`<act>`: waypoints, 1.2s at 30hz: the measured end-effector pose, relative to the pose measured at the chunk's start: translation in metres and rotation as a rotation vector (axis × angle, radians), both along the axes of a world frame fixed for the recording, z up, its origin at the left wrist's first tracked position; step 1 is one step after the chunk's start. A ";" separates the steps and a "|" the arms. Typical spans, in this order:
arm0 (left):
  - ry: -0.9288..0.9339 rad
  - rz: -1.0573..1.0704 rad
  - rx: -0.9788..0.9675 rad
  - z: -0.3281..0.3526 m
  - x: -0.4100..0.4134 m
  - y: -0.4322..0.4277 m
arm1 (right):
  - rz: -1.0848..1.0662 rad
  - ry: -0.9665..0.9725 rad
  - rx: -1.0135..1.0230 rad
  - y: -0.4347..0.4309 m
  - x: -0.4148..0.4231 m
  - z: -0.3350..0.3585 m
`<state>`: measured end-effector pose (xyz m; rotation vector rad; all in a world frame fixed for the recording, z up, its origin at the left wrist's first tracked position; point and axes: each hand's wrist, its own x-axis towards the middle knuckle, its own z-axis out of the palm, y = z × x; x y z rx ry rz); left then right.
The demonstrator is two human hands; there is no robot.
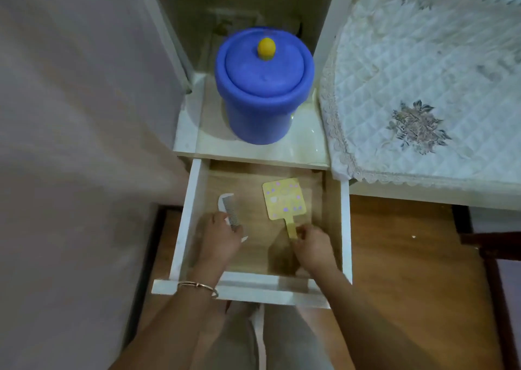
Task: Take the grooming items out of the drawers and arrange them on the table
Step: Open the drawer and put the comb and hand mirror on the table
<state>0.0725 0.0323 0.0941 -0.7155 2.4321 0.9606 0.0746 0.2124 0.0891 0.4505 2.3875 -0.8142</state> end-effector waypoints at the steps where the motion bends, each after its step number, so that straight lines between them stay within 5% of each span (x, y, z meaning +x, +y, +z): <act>1: -0.032 0.071 0.003 -0.008 -0.008 0.005 | -0.013 -0.006 -0.007 -0.002 -0.010 -0.007; 13: -0.071 0.203 -0.029 -0.041 -0.026 0.010 | -0.164 -0.057 0.049 -0.018 -0.037 -0.037; 21: 0.071 0.160 0.158 -0.010 -0.014 -0.004 | -0.436 -0.117 -0.335 -0.014 -0.029 -0.014; 30: 0.297 0.088 0.520 0.063 -0.020 0.004 | -0.454 0.142 -0.572 0.011 -0.001 0.059; 36: 0.382 -0.007 0.588 0.100 -0.082 0.064 | -0.610 0.399 -0.563 0.058 -0.038 0.097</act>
